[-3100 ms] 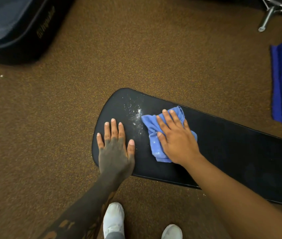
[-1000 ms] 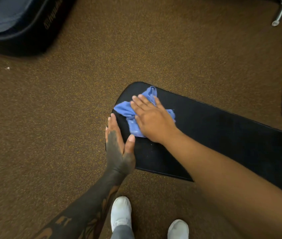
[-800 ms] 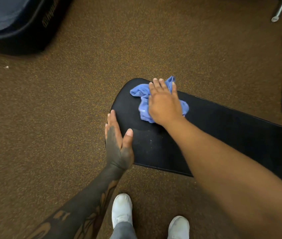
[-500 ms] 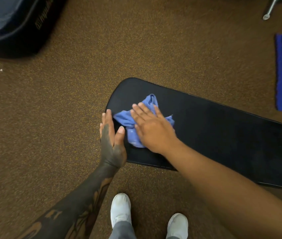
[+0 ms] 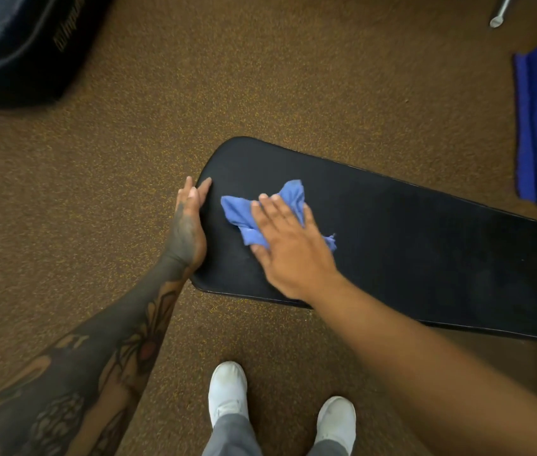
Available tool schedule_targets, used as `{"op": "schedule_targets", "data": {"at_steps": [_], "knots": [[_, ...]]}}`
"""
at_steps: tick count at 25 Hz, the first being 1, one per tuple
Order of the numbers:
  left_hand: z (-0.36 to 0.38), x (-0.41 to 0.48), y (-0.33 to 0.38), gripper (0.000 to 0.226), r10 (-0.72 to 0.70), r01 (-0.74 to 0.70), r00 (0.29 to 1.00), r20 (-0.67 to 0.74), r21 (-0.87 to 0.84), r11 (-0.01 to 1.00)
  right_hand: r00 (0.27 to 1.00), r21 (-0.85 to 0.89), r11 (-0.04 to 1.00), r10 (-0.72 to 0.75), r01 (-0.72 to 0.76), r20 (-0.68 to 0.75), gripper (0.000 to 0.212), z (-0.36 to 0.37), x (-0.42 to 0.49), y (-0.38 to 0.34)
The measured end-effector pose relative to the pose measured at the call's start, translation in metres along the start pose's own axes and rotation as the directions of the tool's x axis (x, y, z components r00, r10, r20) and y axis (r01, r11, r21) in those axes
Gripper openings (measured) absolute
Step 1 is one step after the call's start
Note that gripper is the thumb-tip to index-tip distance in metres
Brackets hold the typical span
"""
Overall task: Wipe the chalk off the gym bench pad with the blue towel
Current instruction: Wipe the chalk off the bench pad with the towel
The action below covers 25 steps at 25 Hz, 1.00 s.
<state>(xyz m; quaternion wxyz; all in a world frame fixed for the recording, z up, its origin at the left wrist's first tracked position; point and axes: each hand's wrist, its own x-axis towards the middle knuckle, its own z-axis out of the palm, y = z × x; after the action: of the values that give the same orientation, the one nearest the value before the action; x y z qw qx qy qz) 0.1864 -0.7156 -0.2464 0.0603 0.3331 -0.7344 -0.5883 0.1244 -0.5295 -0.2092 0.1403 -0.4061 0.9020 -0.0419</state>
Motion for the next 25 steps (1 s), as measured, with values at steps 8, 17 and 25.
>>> {"op": "schedule_targets", "data": {"at_steps": [8,17,25], "knots": [[-0.001,-0.001,0.022,0.070,-0.142,0.132,0.990,0.005,-0.399,0.907,0.997,0.073,0.997,0.020,-0.014,-0.073,0.058,0.006,0.031,-0.049],[-0.003,-0.002,0.021,0.071,-0.159,0.157,0.987,0.028,-0.414,0.897,0.987,0.070,0.997,0.029,-0.019,-0.157,0.051,0.015,-0.004,0.014],[-0.006,0.002,0.017,0.072,-0.147,0.149,0.988,0.043,-0.492,0.857,0.942,0.032,0.955,-0.286,0.296,-0.176,0.051,0.027,-0.019,-0.036]]}}
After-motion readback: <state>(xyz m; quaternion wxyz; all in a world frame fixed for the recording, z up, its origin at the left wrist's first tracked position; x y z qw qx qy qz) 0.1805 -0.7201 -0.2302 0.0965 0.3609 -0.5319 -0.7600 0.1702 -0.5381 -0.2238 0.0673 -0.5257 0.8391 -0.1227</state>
